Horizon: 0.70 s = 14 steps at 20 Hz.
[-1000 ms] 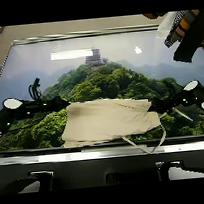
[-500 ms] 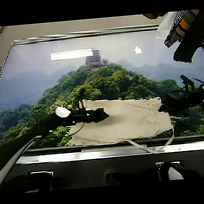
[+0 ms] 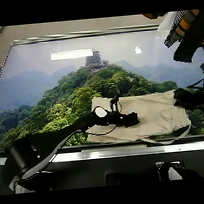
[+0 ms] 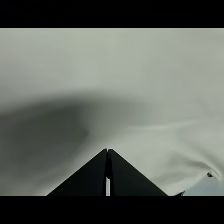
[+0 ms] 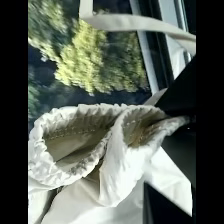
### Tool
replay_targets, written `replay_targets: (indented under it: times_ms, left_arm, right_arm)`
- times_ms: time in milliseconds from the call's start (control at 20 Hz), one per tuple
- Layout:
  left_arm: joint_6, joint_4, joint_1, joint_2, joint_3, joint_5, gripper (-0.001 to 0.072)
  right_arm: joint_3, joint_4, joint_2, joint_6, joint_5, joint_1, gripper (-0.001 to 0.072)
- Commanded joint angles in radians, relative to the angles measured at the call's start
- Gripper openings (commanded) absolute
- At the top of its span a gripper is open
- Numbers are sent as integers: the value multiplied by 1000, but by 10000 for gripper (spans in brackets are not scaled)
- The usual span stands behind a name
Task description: Fold the clothes and pants, and hang the long-sleeved shirts on hangers.
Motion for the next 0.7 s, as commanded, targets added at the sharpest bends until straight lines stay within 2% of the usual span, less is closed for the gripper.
replay_targets:
  times_ms: [0,150,300,400,550,650]
  left_arm:
    - [-60,-5,-48,-123,177,-18,11]
    - [-147,2,-80,-226,324,13,10]
    - [-306,79,-113,-316,446,27,10]
    - [-368,116,-131,-353,502,40,10]
    - [-385,134,-124,-352,518,48,9]
    - [-387,169,-88,-339,518,-21,8]
  right_arm:
    - [86,14,-47,-7,-21,1,38]
    - [91,60,-52,-7,-19,1,38]
    - [91,62,-52,-7,14,1,38]
    - [91,76,-51,-7,23,1,38]
    - [91,86,-51,-7,21,1,38]
    - [91,82,-53,-7,11,1,38]
